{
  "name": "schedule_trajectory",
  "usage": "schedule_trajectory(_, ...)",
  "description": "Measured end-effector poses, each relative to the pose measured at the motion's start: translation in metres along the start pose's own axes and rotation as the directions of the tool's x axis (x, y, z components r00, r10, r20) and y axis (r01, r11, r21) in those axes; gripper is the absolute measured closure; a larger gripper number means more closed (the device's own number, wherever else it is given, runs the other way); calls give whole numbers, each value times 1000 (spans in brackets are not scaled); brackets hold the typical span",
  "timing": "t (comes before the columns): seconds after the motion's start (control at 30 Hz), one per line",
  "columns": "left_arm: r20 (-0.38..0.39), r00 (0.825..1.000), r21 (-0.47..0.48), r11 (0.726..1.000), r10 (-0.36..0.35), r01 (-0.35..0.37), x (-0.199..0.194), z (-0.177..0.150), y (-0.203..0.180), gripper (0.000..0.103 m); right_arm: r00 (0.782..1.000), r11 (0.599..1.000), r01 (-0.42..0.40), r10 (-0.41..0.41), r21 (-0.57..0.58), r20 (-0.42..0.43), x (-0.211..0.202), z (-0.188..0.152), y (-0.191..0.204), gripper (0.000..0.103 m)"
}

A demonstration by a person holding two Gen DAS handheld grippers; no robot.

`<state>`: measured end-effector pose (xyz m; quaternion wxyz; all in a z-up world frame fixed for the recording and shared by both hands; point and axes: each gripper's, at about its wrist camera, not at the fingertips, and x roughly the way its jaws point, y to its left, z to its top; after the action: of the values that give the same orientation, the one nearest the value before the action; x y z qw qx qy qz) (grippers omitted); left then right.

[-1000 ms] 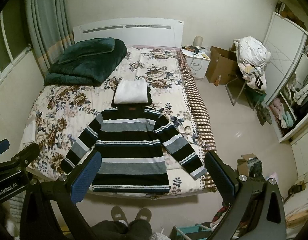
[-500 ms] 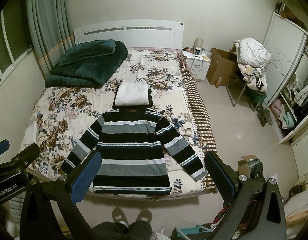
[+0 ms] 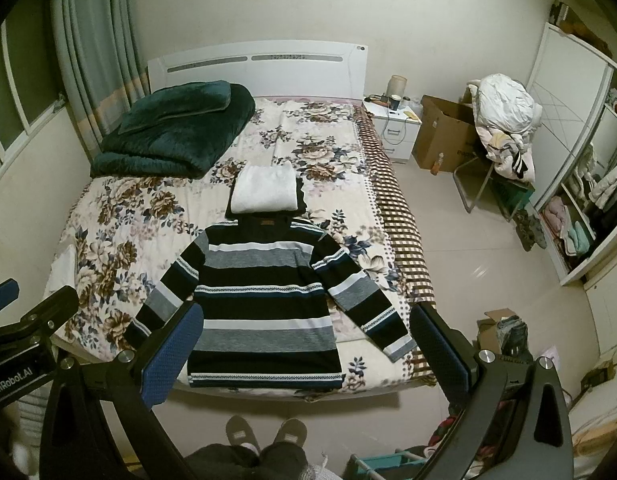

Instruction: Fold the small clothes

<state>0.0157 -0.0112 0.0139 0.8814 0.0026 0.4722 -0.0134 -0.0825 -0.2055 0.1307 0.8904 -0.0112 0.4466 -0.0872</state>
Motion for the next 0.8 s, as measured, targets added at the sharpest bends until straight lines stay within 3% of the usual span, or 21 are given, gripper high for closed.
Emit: schedule_trajectory(0.8,9,1000,-1,1000,-1,1,-1,0,0,0,1000,1000,-5,5,5,7,-2,-2,-3,0)
